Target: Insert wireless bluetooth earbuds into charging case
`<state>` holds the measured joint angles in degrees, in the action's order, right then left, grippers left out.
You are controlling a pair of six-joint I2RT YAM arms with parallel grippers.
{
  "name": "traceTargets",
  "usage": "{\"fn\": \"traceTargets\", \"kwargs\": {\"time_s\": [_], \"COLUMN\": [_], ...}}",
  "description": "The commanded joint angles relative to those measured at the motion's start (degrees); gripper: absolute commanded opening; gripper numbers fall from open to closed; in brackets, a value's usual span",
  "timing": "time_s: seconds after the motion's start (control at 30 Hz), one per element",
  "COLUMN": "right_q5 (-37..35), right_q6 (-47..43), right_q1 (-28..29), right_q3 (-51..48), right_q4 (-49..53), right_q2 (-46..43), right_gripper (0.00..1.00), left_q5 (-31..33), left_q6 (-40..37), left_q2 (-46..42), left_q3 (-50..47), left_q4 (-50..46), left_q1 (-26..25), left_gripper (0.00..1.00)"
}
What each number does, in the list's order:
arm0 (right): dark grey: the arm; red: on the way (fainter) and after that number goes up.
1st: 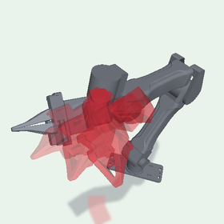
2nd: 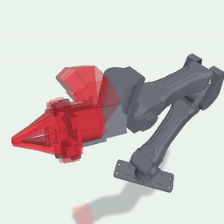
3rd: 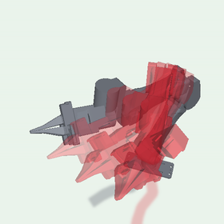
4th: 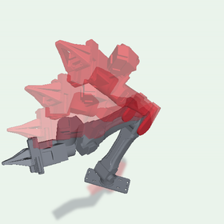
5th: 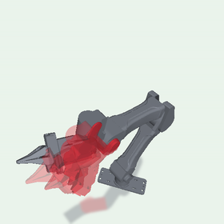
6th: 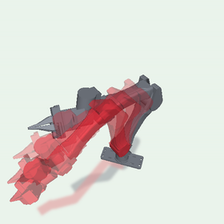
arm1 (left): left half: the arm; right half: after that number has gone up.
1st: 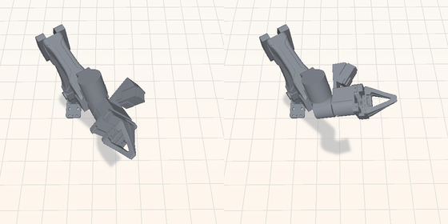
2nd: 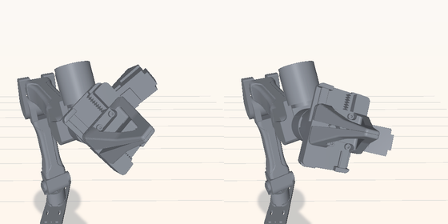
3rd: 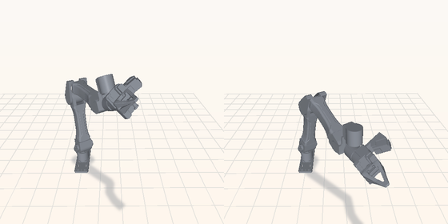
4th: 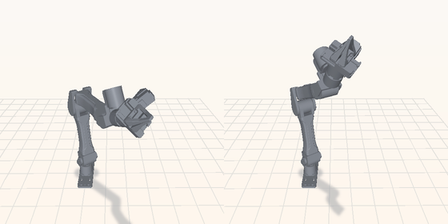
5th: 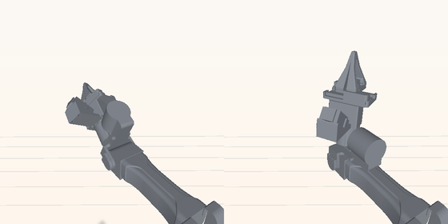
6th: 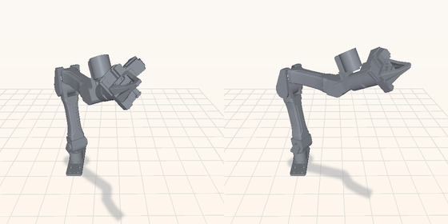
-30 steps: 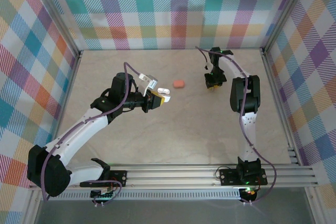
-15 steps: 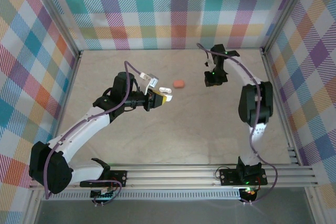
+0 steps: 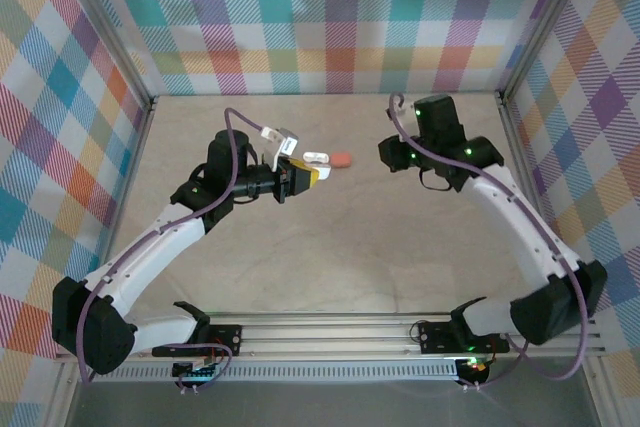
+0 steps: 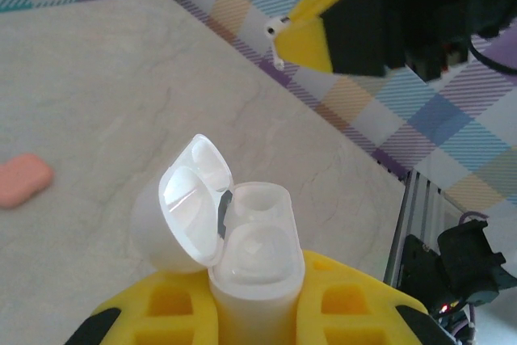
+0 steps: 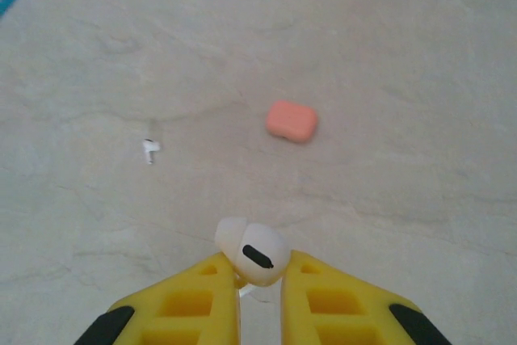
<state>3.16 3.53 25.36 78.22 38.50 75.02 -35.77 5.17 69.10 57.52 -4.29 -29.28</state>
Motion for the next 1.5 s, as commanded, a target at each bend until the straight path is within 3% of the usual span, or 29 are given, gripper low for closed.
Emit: {"fn": "traceTargets", "kwargs": {"time_s": [0.0, 0.4, 0.8, 1.13, 1.47], "right_q5": [2.9, 14.5, 20.1, 19.4, 16.6], "right_q6": [2.3, 1.2, -5.0, -4.9, -11.4], "right_q1": [1.6, 8.1, 8.9, 9.3, 11.1], "right_q3": [-3.3, -10.0, -11.6, -11.2, -9.2], "right_q4": [-6.7, -21.3, -20.4, -19.8, -15.6], "right_q2": [-4.5, -13.2, -11.5, -9.8, -8.7], "right_gripper": [0.16, 0.15, 0.16, 0.16, 0.16], "left_q5": [-1.2, 3.3, 3.5, 4.3, 4.2], "left_q6": [0.8, -4.3, -4.2, -4.5, -4.6], "left_q2": [-1.9, -5.6, -6.0, -5.2, -5.0], "left_q3": [-3.1, -10.9, -11.2, -10.3, -9.5], "left_q4": [9.3, 20.6, 21.0, 20.2, 19.2], "left_q1": [-1.4, -6.5, -7.9, -8.3, -8.3], "left_gripper": [0.0, 0.0, 0.0, 0.0, 0.0]}}
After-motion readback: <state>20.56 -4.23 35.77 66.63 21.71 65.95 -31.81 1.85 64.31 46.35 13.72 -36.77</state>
